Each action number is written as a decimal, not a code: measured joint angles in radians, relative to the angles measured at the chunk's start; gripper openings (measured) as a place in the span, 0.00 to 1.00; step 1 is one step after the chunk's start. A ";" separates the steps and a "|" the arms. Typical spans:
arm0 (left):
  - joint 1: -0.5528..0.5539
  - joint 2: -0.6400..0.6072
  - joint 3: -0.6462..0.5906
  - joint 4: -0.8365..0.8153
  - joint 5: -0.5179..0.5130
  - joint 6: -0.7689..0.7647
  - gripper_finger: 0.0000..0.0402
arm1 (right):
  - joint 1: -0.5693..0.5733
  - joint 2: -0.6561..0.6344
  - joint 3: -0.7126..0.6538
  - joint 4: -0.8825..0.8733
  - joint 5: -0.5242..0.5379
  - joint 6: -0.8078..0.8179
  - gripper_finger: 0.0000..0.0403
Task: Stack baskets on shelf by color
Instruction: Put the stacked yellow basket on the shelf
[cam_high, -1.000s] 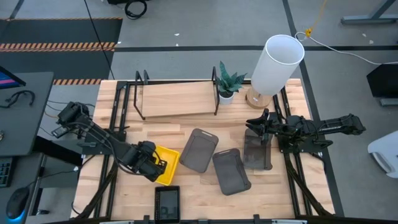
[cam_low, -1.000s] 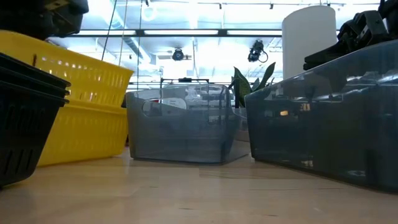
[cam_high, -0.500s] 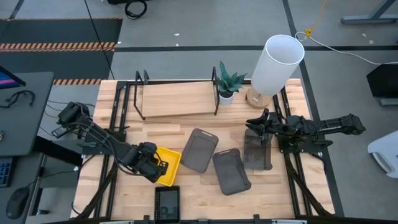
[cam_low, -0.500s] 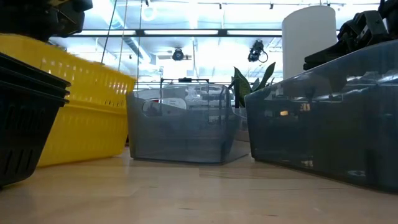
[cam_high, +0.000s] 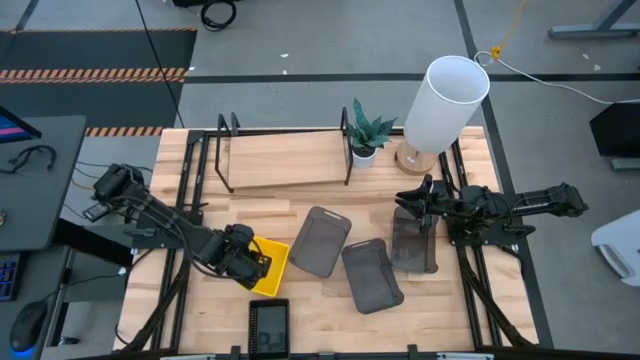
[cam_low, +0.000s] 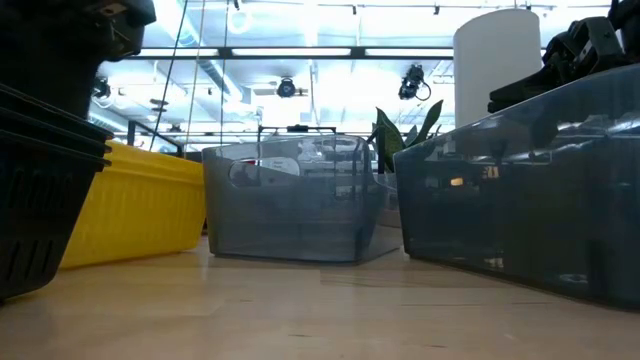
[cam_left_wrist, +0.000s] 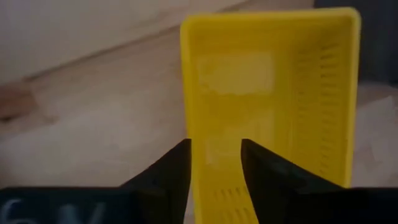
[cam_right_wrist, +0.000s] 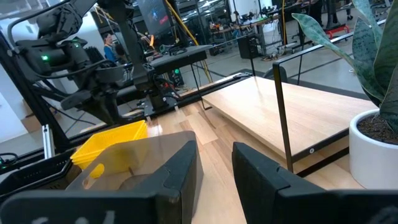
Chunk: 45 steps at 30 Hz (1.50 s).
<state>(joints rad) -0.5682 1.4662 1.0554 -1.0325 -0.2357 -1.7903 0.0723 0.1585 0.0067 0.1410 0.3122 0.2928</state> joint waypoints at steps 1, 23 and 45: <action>0.006 0.000 0.000 0.000 -0.006 0.016 0.38 | 0.000 0.000 0.000 0.000 0.000 0.000 0.27; 0.168 0.157 0.000 -0.021 0.145 0.121 0.48 | 0.000 0.000 0.000 0.008 0.000 0.000 0.27; 0.249 0.162 0.000 -0.104 -0.033 0.144 0.05 | 0.000 0.000 0.000 0.016 0.000 0.000 0.27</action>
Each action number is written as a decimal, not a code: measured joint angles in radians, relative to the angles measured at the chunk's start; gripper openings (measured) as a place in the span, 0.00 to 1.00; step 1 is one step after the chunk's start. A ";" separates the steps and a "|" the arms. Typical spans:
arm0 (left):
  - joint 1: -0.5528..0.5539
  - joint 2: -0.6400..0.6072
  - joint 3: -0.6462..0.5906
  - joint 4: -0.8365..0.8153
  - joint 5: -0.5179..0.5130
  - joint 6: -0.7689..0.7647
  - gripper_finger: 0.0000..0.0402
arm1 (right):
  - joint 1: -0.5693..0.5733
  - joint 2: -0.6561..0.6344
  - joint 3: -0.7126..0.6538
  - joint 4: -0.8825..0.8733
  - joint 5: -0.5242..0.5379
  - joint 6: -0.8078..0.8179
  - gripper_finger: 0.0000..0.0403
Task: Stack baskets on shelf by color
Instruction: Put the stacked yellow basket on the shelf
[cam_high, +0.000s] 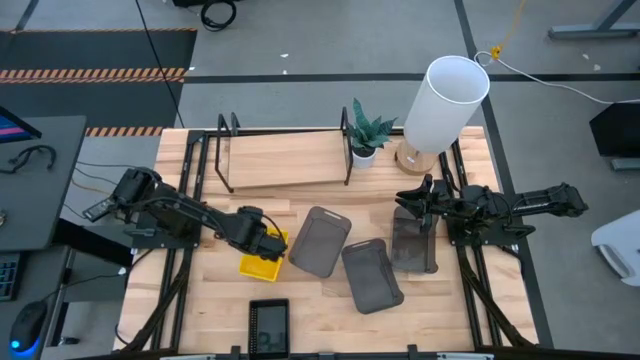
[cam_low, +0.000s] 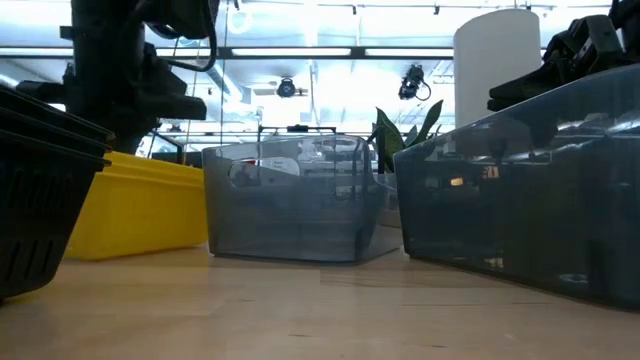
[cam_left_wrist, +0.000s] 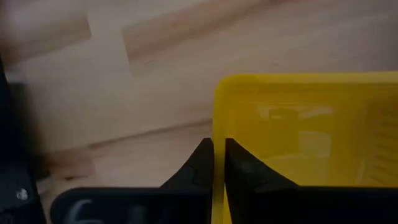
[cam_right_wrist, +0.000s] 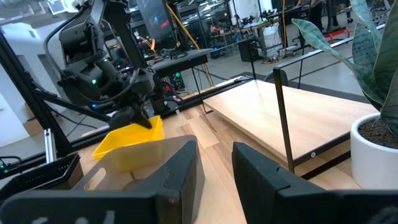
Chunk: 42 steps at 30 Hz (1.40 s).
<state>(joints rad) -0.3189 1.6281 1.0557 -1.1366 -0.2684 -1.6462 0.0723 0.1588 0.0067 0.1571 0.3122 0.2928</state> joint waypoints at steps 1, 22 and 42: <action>0.008 -0.005 0.000 -0.001 -0.003 0.011 0.05 | 0.000 0.000 0.000 0.000 0.000 0.000 0.27; 0.419 -0.203 0.111 0.076 -0.155 0.354 0.05 | 0.000 0.000 0.000 0.003 0.000 0.000 0.27; 0.798 -0.029 0.205 0.693 0.042 0.649 0.05 | 0.000 0.000 0.000 0.007 0.000 0.000 0.27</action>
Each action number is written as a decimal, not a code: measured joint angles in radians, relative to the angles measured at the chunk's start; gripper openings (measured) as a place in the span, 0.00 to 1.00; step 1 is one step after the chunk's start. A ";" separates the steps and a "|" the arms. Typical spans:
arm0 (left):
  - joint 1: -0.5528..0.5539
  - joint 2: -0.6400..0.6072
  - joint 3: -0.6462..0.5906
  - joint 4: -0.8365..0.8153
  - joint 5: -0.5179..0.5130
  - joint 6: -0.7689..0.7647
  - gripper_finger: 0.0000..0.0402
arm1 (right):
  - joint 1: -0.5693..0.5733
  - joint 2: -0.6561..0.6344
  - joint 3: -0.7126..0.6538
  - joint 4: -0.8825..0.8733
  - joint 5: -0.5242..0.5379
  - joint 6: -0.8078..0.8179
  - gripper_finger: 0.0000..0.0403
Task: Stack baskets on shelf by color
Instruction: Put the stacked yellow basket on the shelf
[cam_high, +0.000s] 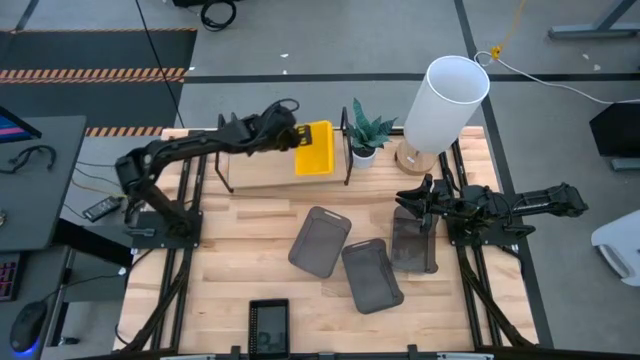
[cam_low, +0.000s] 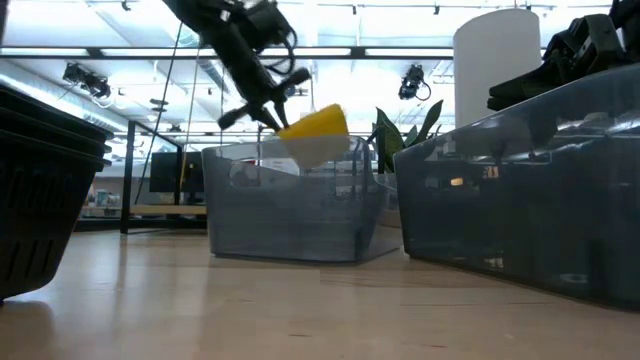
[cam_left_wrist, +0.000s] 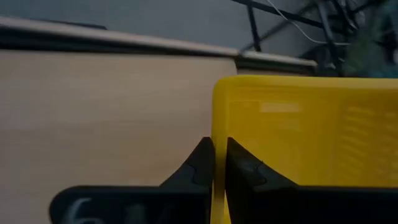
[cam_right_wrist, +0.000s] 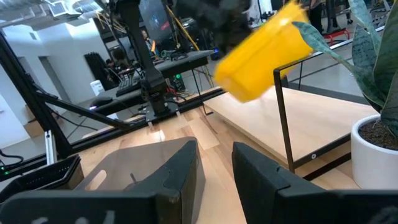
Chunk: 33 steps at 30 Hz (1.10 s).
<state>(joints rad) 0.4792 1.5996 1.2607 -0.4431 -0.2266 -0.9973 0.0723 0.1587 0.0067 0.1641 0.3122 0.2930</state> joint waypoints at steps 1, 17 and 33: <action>0.009 0.027 0.028 -0.005 0.004 0.012 0.05 | 0.000 0.000 0.000 0.000 0.000 0.000 0.27; 0.053 0.333 0.348 -0.203 0.073 0.015 0.05 | 0.000 0.000 0.000 0.000 0.000 0.000 0.27; 0.049 0.396 0.353 -0.202 0.076 -0.015 0.06 | 0.000 0.000 0.000 0.000 0.000 0.000 0.27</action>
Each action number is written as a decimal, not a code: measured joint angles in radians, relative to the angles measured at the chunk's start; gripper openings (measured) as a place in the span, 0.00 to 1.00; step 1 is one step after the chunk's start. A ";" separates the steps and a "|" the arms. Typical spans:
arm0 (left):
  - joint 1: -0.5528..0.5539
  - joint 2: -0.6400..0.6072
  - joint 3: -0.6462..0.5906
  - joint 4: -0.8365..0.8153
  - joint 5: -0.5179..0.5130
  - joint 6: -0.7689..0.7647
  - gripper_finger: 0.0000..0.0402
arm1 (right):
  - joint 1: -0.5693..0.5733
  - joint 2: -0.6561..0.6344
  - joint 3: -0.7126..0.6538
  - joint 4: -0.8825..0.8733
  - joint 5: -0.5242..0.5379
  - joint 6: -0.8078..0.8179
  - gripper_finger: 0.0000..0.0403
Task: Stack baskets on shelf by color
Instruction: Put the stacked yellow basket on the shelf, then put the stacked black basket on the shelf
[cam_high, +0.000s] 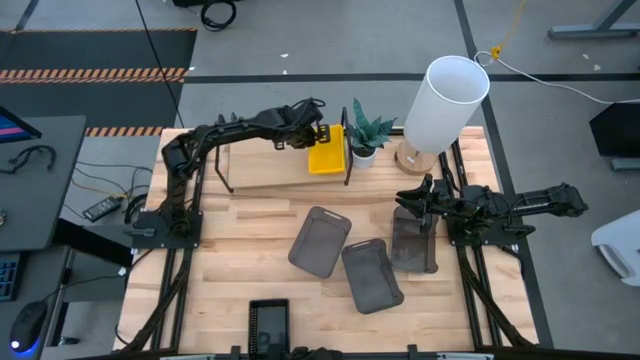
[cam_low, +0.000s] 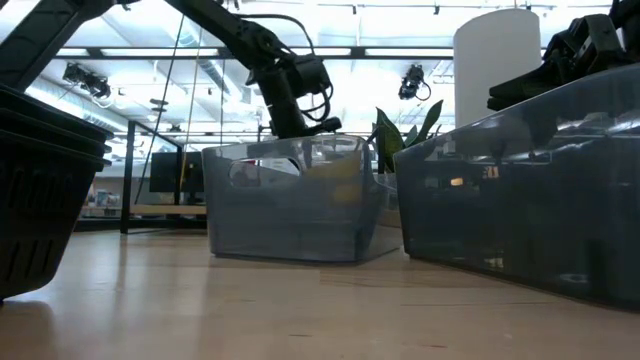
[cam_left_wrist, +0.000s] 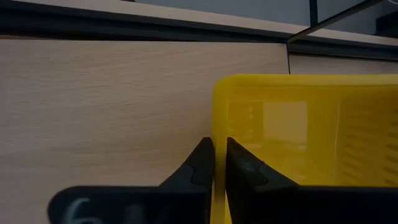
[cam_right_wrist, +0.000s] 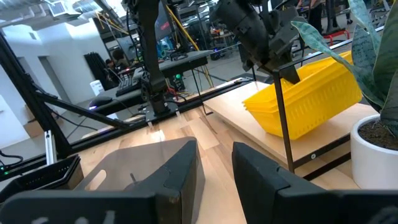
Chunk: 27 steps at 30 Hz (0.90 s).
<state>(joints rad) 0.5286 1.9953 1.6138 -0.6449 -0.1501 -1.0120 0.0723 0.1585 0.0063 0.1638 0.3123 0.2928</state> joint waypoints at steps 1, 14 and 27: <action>0.000 0.000 0.000 0.000 0.000 0.002 0.06 | 0.000 0.000 0.000 0.000 0.000 0.000 0.27; -0.012 0.001 0.000 0.001 -0.010 0.028 0.28 | 0.000 0.000 0.000 0.000 0.000 0.000 0.27; -0.024 -0.028 0.025 -0.002 0.007 0.073 0.46 | 0.000 0.000 0.000 0.000 0.000 0.000 0.27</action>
<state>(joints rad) 0.5044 1.9671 1.6388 -0.6474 -0.1430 -0.9393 0.0723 0.1585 0.0065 0.1637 0.3124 0.2928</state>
